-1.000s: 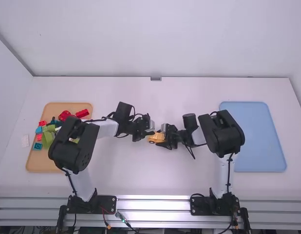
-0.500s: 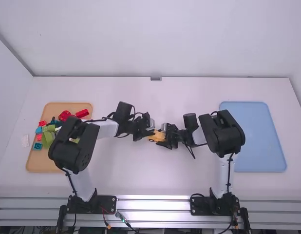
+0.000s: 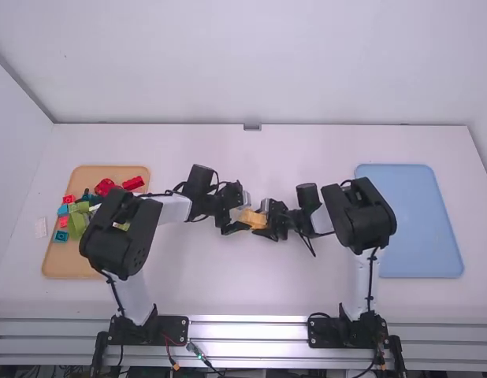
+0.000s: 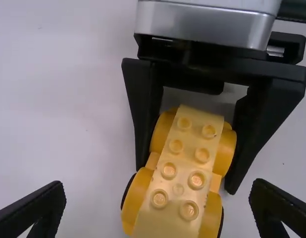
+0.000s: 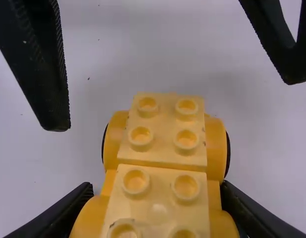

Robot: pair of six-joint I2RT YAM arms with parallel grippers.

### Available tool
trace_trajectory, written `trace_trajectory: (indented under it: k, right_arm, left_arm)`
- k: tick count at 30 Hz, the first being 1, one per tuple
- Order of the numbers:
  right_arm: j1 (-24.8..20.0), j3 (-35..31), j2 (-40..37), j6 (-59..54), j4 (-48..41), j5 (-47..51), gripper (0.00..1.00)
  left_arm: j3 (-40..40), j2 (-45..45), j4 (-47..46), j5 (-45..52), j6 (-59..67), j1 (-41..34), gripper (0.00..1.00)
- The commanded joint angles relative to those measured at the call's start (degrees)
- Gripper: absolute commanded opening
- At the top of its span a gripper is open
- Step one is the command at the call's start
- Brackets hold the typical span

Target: Assemble lego blocks to make yellow taxi

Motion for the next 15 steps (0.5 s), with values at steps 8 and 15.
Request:
trace_trajectory:
  k: [8, 15]
  right_arm:
    - [1.05, 1.01, 1.11, -0.31, -0.46, 0.42, 0.59]
    - [1.05, 1.36, 1.11, -5.51, -3.85, -1.62, 0.52]
  left_arm:
    - [-0.44, -3.21, -0.37, 6.51, 0.15, 1.22, 0.08]
    - [-0.46, -3.26, -6.88, 6.60, 4.63, 1.03, 0.02]
